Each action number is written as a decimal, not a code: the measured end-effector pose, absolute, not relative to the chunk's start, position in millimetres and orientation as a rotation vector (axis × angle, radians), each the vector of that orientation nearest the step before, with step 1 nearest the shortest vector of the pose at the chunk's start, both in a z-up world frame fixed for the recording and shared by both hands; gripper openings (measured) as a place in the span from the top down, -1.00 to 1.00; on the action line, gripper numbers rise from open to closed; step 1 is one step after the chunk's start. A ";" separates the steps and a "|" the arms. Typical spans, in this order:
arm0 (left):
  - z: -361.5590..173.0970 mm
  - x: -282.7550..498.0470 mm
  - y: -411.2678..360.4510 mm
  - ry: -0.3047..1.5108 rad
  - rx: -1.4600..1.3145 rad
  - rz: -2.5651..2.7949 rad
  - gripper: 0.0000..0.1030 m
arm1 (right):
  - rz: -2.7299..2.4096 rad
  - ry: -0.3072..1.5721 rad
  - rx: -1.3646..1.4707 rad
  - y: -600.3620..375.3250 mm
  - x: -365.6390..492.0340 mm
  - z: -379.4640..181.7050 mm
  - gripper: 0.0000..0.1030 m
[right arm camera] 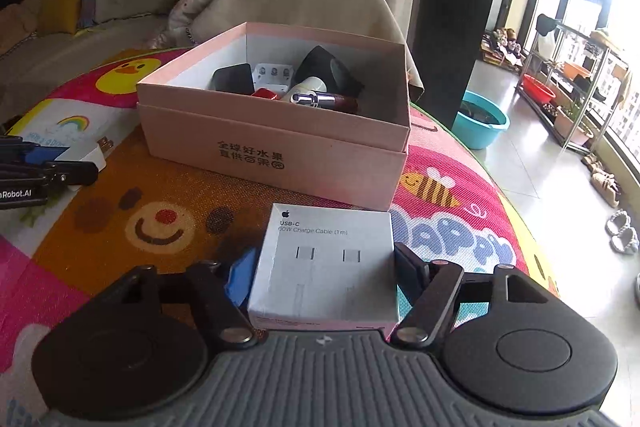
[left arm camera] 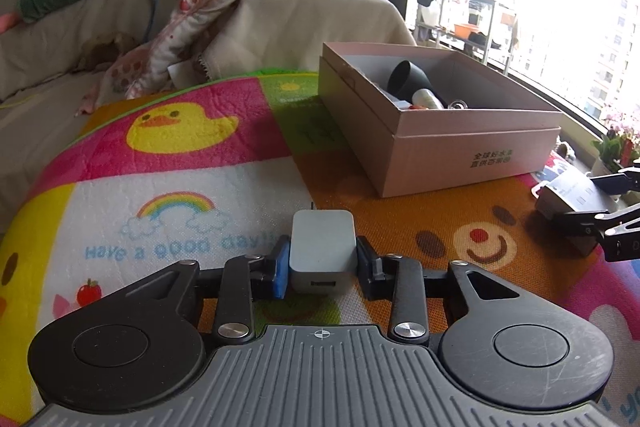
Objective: Organize rigid objects
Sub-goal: 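Lower the cable box and charger cube into the pink box and release both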
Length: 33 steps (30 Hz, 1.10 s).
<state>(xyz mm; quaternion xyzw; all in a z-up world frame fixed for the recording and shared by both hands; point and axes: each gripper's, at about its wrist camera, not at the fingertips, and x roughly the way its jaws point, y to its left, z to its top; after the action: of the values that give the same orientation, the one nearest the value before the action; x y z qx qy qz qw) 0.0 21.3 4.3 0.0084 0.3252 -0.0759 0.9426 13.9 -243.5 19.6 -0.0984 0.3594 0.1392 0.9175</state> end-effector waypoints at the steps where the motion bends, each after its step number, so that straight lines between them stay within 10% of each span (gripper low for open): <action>1: 4.9 -3.8 19.8 0.659 0.023 -0.174 0.28 | 0.302 0.744 -0.208 -245.2 9.3 20.4 -0.37; 17: 174.4 81.1 -39.0 0.243 -0.046 -0.424 0.28 | 0.337 0.355 -0.017 -259.3 77.2 193.6 -0.36; 33: 75.3 150.0 -7.3 0.514 -0.186 -0.288 0.32 | 0.271 0.601 -0.068 -236.5 148.4 81.7 -0.41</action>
<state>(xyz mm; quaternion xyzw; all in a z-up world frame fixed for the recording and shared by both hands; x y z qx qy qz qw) 150.0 -7.3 75.3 -0.0914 0.2529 -0.1418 0.9527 148.4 -236.5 81.7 -0.0335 0.2951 0.1332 0.9455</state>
